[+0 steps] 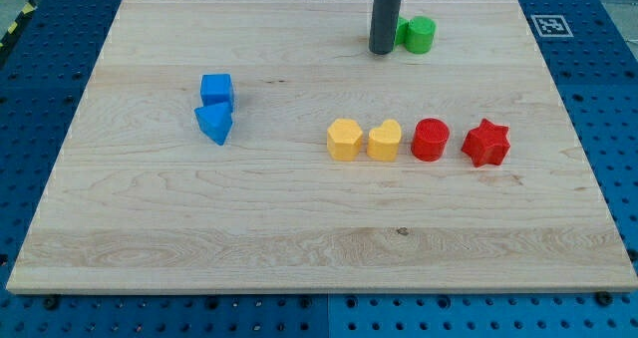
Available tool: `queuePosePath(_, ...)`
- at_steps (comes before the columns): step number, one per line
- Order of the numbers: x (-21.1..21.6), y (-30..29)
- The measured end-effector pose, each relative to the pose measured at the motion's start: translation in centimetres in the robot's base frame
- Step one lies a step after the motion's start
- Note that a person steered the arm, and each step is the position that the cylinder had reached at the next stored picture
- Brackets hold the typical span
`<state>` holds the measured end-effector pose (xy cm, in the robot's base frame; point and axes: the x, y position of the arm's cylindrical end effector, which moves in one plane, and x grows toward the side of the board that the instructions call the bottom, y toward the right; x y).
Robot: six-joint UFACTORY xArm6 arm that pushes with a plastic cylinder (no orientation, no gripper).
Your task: Move the red star to the bottom of the green star
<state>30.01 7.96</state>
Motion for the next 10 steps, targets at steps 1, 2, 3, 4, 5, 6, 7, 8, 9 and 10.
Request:
queuePosePath(1, 3.2, 0.0)
queuePosePath(2, 8.9, 0.8)
queuePosePath(3, 10.4, 7.2)
queuePosePath(4, 11.9, 13.8)
queuePosePath(5, 16.3, 16.9)
queuePosePath(6, 22.0, 16.6)
queuePosePath(7, 22.1, 16.6)
queuePosePath(8, 22.1, 16.5)
queuePosePath(9, 22.1, 16.0)
queuePosePath(10, 21.6, 14.8)
